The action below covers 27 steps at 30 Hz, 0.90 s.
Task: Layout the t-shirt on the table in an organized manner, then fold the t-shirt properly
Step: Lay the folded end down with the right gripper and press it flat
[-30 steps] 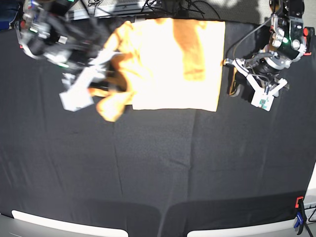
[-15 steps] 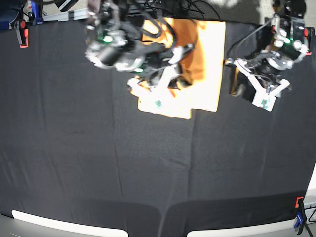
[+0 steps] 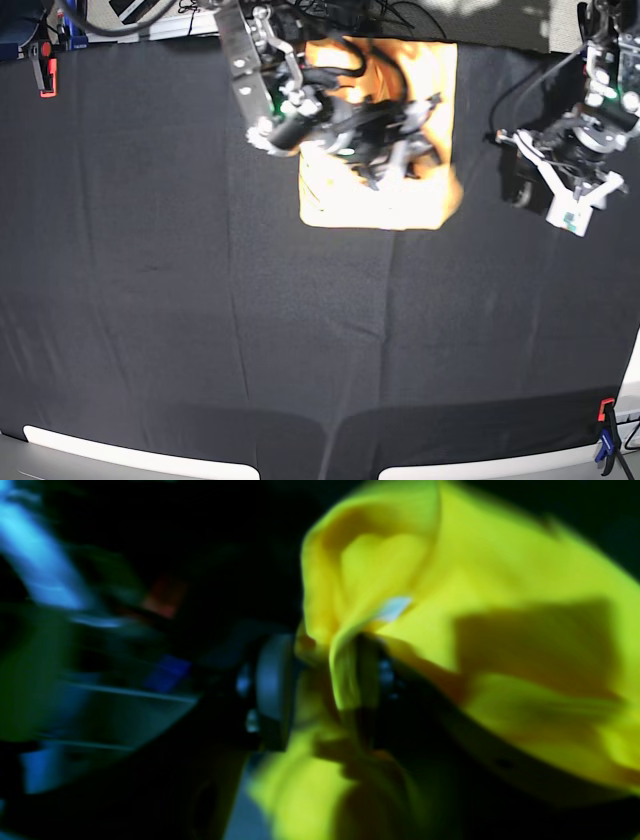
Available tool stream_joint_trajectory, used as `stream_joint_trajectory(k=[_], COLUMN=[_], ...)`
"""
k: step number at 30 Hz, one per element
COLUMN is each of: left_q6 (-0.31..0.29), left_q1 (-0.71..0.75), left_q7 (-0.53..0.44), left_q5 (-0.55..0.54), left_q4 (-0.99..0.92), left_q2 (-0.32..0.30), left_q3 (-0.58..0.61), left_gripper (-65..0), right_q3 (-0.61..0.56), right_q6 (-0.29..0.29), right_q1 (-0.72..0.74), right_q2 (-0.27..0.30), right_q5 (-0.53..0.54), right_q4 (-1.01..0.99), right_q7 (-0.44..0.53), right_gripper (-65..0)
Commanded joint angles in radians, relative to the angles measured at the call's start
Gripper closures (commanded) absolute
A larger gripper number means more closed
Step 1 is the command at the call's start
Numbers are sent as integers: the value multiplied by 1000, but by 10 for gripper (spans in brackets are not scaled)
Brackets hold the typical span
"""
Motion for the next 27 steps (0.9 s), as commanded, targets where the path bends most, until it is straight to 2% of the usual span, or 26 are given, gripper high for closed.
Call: stream_joint_trajectory(k=[1, 4, 7, 10, 15, 17, 23, 27], left_q6=[5, 4, 4, 4, 4, 4, 4, 4], left_q1=[-7, -7, -7, -7, -7, -7, -7, -7], left_q7=[-20, -19, -26, -26, -26, -27, -31, -31], left_q5=[-2, -30, -85, -88, -89, -89, -89, -89], left_q4=[19, 19, 19, 19, 18, 19, 18, 18], left_q2=[-13, -14, -14, -14, -13, -13, -13, -13], left_q3=[-24, -69, -105, -113, -113, -113, -113, -113], left_gripper=[-305, -305, -305, -305, -305, -305, -305, -305], right_q3=[-22, -55, -50, -25, 61, 102, 232, 296], right_q6=[29, 95, 94, 90, 12, -1, 0, 0], right_q1=[11, 14, 13, 13, -37, -54, -64, -64], right_q2=[-10, -10, -10, -10, -10, -9, 45, 48], right_q5=[47, 146, 167, 80, -188, -194, -180, -182], right_q4=[20, 45, 115, 228, 388, 413, 416, 416], right_q7=[11, -36, -101, -164, -175, -181, -204, -199], right_gripper=[-242, -242, -242, -241, -242, -242, -242, -242])
